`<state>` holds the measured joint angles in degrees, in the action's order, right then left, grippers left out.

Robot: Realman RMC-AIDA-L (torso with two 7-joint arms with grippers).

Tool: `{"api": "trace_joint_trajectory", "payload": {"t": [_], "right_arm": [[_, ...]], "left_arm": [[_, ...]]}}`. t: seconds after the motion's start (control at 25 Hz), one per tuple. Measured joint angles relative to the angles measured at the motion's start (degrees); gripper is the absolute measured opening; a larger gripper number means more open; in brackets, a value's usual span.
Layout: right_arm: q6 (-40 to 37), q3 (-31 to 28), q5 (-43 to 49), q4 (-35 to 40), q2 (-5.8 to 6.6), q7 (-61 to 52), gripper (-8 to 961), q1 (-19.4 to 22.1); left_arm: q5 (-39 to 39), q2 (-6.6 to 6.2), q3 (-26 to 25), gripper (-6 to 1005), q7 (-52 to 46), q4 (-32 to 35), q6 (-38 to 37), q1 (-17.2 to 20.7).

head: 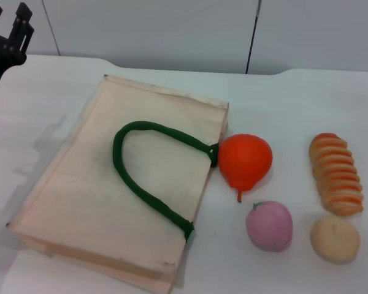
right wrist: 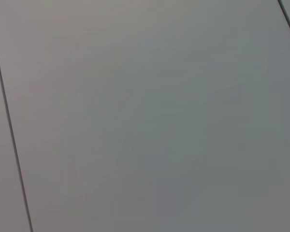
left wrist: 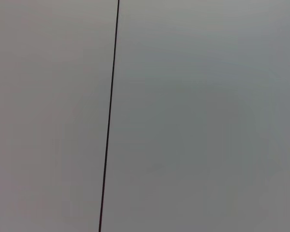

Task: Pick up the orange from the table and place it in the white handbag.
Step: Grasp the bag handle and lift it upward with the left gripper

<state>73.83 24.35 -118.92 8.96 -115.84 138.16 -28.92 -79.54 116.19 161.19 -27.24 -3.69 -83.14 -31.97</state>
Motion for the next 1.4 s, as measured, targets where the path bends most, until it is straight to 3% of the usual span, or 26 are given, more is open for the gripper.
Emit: {"api": "trace_joint_trajectory", "payload": {"t": [0.52, 0.76, 0.96, 1.24, 1.4], "right_arm": [[0.0, 0.0, 0.0, 0.0, 0.0, 0.0, 882, 0.0], [-0.2, 0.0, 0.0, 0.0, 0.0, 0.0, 882, 0.1], [-0.4, 0.0, 0.0, 0.2, 0.0, 0.0, 883, 0.4], [-0.4, 0.0, 0.0, 0.3, 0.0, 0.0, 883, 0.5], [-0.4, 0.0, 0.0, 0.3, 0.0, 0.0, 883, 0.5]], "left_arm": [[0.0, -0.01, 0.2, 565, -0.2, 0.0, 0.1, -0.1], [1.5, -0.31, 0.7, 565, -5.3, -0.2, 1.2, -0.4], [8.1, -0.51, 0.7, 565, -17.6, -5.6, 1.2, -2.1], [24.3, -0.57, 2.8, 566, -45.5, -20.2, 0.5, -7.3], [35.1, -0.46, 2.9, 565, -55.8, -26.9, -0.5, -10.7]]}}
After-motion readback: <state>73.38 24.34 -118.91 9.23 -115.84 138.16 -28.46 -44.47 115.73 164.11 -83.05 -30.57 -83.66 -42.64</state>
